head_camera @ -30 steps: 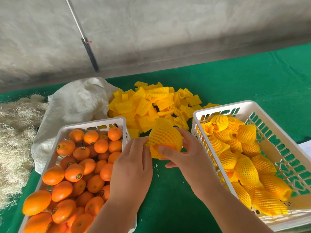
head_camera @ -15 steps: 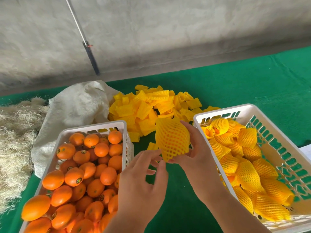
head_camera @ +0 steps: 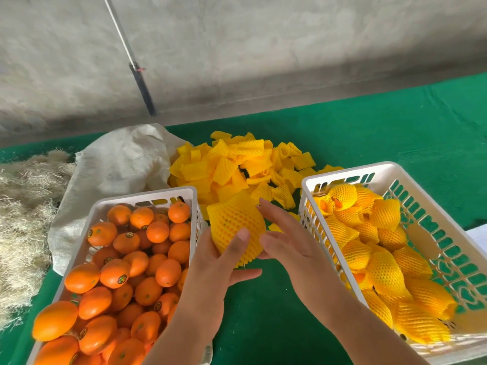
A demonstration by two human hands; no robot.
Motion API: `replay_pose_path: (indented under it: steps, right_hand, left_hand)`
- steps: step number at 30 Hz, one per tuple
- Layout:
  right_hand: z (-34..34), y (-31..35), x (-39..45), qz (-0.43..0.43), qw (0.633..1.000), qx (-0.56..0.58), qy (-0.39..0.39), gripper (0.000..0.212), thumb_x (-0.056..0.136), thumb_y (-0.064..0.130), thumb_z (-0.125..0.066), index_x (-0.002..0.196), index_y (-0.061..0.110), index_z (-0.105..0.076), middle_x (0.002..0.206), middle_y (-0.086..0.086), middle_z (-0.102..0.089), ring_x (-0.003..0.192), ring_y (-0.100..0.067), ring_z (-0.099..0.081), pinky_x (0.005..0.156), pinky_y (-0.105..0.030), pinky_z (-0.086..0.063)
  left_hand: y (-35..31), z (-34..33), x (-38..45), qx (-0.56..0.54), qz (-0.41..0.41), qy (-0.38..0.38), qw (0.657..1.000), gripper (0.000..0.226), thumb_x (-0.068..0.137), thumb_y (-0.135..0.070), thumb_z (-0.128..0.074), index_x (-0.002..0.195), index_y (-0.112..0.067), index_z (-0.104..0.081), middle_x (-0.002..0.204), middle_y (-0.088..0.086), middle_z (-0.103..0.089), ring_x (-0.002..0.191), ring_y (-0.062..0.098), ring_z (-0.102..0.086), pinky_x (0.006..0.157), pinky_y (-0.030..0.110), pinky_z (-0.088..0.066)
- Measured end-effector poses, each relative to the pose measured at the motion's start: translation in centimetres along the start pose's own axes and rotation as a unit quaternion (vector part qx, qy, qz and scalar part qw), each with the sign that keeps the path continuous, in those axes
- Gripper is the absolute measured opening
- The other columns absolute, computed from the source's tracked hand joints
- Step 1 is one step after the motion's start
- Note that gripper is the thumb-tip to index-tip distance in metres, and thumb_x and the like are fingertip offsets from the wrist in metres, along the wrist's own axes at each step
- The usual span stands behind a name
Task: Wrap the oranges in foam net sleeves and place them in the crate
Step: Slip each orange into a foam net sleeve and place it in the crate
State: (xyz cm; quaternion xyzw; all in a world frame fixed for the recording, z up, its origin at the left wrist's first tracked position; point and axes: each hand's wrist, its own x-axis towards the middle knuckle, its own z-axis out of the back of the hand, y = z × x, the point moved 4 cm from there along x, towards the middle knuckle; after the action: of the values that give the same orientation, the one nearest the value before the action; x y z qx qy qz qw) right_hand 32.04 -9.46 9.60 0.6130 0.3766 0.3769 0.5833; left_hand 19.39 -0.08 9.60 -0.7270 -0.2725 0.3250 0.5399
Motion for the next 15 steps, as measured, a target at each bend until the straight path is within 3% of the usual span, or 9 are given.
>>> replay_pose_path:
  steps: [2, 4, 7, 9, 12, 15]
  right_hand:
    - [0.4, -0.2, 0.4, -0.032, 0.997, -0.068, -0.023, 0.068, 0.089, 0.077, -0.054, 0.152, 0.054, -0.042, 0.132, 0.043, -0.057, 0.115, 0.009, -0.064, 0.093, -0.019, -0.059]
    - [0.4, -0.8, 0.8, -0.087, 0.993, -0.075, 0.0, 0.067, 0.084, 0.087, -0.049, 0.143, 0.056, -0.049, 0.128, 0.033, -0.064, 0.113, 0.004, -0.067, 0.094, -0.028, -0.061]
    - [0.0, -2.2, 1.3, -0.17, 0.983, -0.052, 0.032, 0.058, 0.087, 0.083, -0.05, 0.134, 0.048, -0.056, 0.122, 0.02, -0.069, 0.112, -0.007, -0.069, 0.096, -0.037, -0.062]
    - [0.2, -3.2, 1.2, -0.221, 0.975, -0.014, 0.024, 0.046, 0.092, 0.073, -0.059, 0.129, 0.045, -0.056, 0.125, 0.013, -0.068, 0.114, -0.011, -0.069, 0.097, -0.038, -0.062]
    - [1.0, -4.8, 0.9, -0.264, 0.963, 0.051, 0.007, 0.06, 0.086, 0.063, -0.075, 0.135, 0.033, -0.057, 0.126, 0.003, -0.071, 0.116, -0.017, -0.07, 0.1, -0.041, -0.06]
    - [2.3, -6.2, 0.4, -0.271, 0.958, 0.088, -0.032, 0.087, 0.067, 0.061, -0.088, 0.14, 0.028, -0.056, 0.13, -0.003, -0.07, 0.119, -0.023, -0.069, 0.103, -0.046, -0.058]
  left_hand:
    - [0.4, 0.2, -0.2, 0.092, -0.019, -0.011, 0.996, 0.077, 0.071, -0.082, -0.076, 0.129, -0.034, -0.063, 0.115, -0.002, -0.077, 0.098, 0.024, -0.079, 0.07, 0.045, -0.067]
    - [1.0, 0.4, -0.1, 0.203, -0.032, -0.006, 0.979, 0.081, 0.063, -0.098, -0.063, 0.122, -0.043, -0.057, 0.1, -0.008, -0.076, 0.081, 0.019, -0.079, 0.059, 0.036, -0.065]
    - [1.7, 0.9, 0.3, 0.33, -0.039, -0.003, 0.943, 0.06, 0.07, -0.099, -0.049, 0.111, -0.056, -0.046, 0.082, -0.007, -0.072, 0.065, 0.013, -0.073, 0.051, 0.022, -0.058]
    - [2.4, 0.6, 0.7, 0.405, -0.042, -0.004, 0.913, 0.05, 0.073, -0.091, -0.045, 0.112, -0.061, -0.036, 0.072, -0.007, -0.067, 0.062, 0.009, -0.072, 0.049, 0.023, -0.058]
    - [3.0, -0.9, 1.3, 0.511, -0.063, 0.029, 0.857, 0.072, 0.071, -0.088, -0.039, 0.135, -0.055, -0.035, 0.078, -0.027, -0.053, 0.056, 0.007, -0.065, 0.051, 0.026, -0.056]
    - [3.6, -2.4, 1.8, 0.565, -0.066, 0.06, 0.82, 0.096, 0.066, -0.088, -0.037, 0.152, -0.046, -0.033, 0.088, -0.034, -0.046, 0.073, -0.012, -0.047, 0.064, 0.015, -0.038]
